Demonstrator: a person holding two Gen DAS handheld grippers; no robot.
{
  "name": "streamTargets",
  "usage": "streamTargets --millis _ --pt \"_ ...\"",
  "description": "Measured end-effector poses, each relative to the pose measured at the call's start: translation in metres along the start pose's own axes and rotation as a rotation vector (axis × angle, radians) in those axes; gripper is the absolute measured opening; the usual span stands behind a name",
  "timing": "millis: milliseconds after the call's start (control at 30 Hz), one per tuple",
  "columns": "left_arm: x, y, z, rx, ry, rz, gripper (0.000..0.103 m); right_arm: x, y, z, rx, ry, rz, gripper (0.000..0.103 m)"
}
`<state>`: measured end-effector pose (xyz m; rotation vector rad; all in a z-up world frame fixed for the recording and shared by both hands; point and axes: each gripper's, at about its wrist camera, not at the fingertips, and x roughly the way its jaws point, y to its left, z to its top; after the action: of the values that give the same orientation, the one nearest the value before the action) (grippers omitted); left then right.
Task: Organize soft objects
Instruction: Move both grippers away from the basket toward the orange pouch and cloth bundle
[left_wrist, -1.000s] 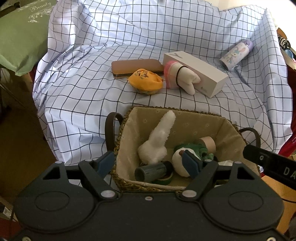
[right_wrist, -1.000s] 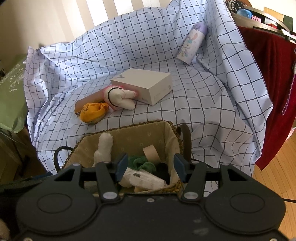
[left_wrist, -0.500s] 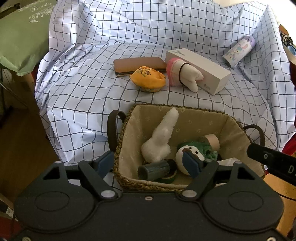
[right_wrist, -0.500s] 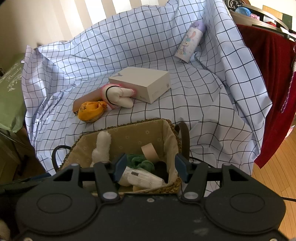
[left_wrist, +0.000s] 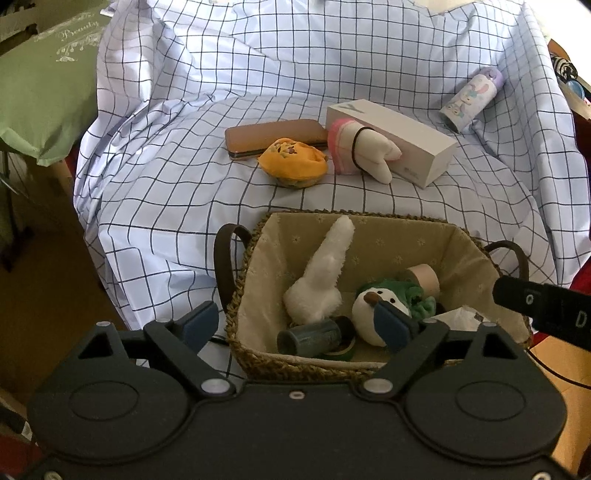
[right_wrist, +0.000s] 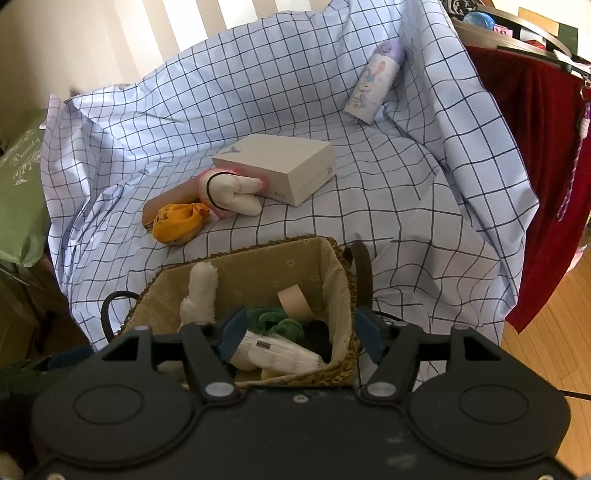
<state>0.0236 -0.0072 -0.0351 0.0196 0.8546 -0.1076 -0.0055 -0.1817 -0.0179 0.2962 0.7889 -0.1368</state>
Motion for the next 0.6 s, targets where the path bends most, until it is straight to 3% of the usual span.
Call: streamTargets --millis 333,600 --pt "-0.001 -0.002 0.000 0.009 -0.006 0.010 0.097 0.003 0.000 0.000 0.005 -0.001 -0.019 0.095" --pt "0.001 -0.003 0.002 0.024 0.015 0.004 0.097 0.008 -0.002 0.012 0.007 -0.014 -0.028 0.099"
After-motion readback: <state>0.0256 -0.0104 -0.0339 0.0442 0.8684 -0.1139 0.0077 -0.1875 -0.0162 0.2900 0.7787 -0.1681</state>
